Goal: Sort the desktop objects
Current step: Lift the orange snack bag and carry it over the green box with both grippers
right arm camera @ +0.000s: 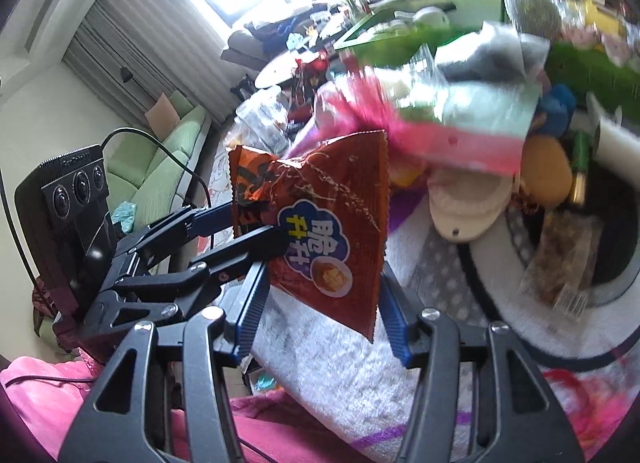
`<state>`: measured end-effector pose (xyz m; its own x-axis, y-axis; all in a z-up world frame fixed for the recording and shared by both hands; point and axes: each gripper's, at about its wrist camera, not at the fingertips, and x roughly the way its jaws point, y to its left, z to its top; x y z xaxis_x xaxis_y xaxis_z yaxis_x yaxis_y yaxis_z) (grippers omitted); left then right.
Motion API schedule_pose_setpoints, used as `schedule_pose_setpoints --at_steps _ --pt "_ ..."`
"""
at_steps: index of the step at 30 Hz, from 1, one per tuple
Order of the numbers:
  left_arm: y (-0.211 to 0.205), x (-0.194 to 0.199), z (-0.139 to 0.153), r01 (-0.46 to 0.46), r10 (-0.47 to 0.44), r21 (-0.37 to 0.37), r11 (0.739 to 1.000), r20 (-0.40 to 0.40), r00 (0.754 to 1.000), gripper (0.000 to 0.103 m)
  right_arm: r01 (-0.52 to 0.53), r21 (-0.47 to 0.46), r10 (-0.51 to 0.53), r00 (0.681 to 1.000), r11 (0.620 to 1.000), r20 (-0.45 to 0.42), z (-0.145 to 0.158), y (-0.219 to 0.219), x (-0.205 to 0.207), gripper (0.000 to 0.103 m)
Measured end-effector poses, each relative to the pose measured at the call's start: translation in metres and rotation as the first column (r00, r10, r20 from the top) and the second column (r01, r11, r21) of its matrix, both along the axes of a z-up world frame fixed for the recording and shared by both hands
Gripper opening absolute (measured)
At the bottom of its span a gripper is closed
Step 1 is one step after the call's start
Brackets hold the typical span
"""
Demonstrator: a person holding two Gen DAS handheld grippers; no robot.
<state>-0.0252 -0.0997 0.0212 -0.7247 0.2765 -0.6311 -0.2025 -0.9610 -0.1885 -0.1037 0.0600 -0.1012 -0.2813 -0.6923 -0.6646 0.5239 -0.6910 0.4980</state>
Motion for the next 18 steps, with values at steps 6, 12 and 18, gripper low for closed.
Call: schedule_pose_setpoints --at_steps 6,12,18 --pt "-0.004 -0.009 0.022 -0.003 0.003 -0.001 1.0 -0.063 0.998 0.055 0.01 0.005 -0.01 0.996 1.0 -0.085 0.03 -0.004 -0.011 0.053" --pt "-0.006 -0.017 0.037 -0.003 0.002 -0.006 1.0 -0.105 0.994 0.055 0.018 0.014 -0.016 0.991 1.0 -0.136 0.049 -0.009 -0.023 0.052" --pt "-0.007 -0.027 0.049 -0.006 0.005 -0.012 1.0 -0.137 0.991 0.055 0.022 0.021 -0.018 0.985 1.0 -0.172 0.066 -0.011 -0.037 0.052"
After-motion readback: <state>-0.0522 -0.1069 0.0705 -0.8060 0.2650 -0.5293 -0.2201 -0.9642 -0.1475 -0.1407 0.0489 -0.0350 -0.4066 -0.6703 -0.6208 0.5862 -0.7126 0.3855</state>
